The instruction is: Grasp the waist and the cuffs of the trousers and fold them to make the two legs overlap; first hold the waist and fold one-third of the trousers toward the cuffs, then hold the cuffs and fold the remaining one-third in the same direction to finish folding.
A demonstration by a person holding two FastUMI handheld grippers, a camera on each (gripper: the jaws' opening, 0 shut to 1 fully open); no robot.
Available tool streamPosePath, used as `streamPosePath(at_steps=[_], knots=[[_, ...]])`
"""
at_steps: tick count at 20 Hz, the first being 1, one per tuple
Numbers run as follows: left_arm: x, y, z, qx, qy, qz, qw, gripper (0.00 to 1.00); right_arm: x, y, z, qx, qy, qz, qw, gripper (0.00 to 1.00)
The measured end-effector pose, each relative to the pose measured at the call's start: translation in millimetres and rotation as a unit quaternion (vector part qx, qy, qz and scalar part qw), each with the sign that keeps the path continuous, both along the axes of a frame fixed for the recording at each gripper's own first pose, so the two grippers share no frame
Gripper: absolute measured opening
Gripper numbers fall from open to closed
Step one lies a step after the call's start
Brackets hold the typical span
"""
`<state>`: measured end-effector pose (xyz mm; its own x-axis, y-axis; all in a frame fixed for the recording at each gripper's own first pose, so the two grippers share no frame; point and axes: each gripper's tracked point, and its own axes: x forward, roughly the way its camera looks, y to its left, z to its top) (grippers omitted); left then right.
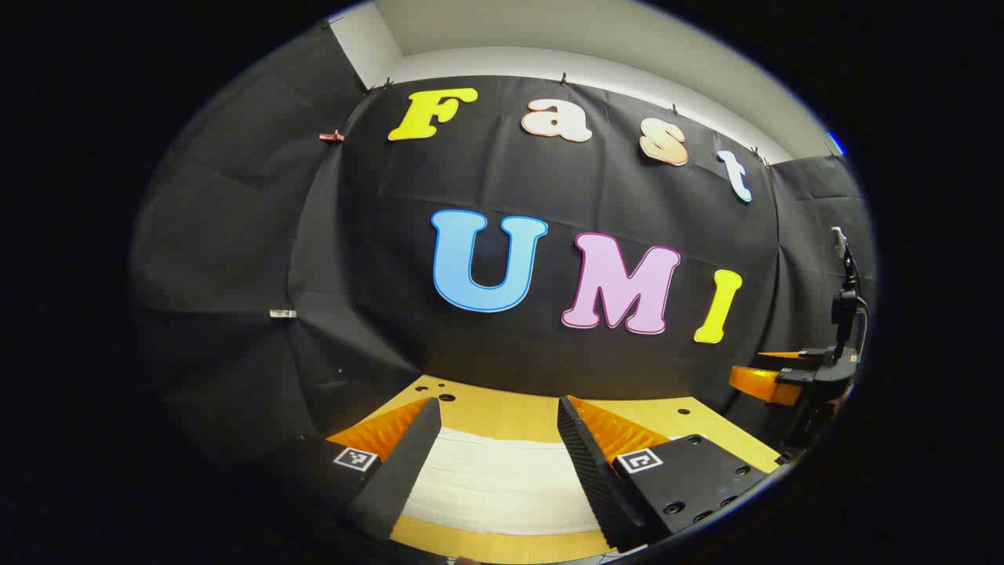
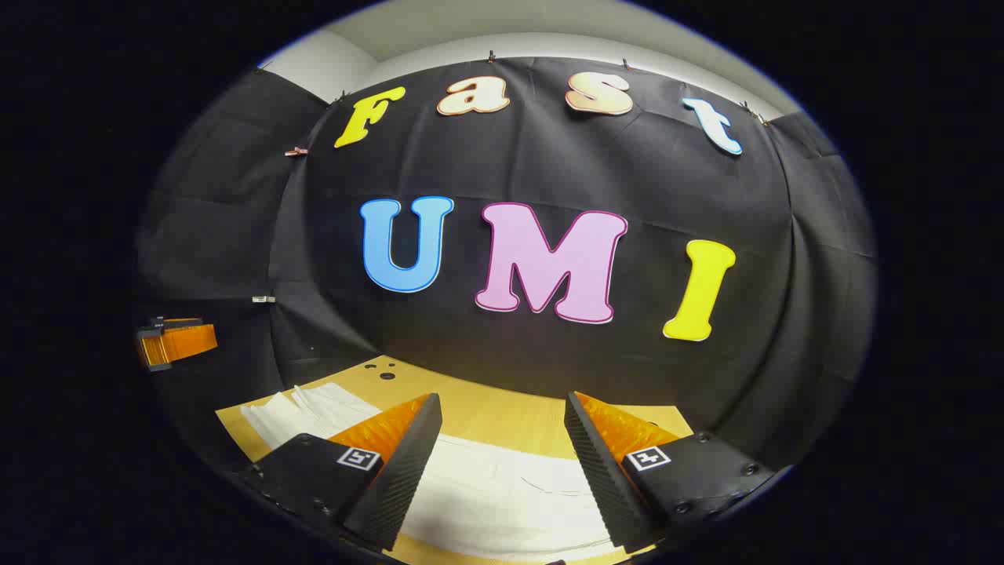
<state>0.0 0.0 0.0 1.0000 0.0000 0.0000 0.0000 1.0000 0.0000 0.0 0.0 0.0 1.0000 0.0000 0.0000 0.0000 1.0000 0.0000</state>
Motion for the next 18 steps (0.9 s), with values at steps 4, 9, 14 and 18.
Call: streamPosePath(at_steps=[4, 9, 14, 18], knots=[[-2, 9, 3, -0.009, -0.010, 0.005, 1.000, 0.95, -6, -1, 6, -0.005, -0.006, -0.006, 1.000, 0.98], [4, 14, 0, 0.000, -0.007, -0.006, 1.000, 0.95, -14, -4, 9, -0.004, -0.011, -0.019, 1.000, 0.97], [13, 20, -1, 0.027, 0.000, -0.019, 0.999, 0.95, -22, -18, 5, 0.014, -0.011, -0.040, 0.999, 0.98], [16, 18, -3, 0.042, 0.002, -0.031, 0.999, 0.95, -25, -27, 2, 0.024, -0.008, -0.056, 0.998, 0.98]])
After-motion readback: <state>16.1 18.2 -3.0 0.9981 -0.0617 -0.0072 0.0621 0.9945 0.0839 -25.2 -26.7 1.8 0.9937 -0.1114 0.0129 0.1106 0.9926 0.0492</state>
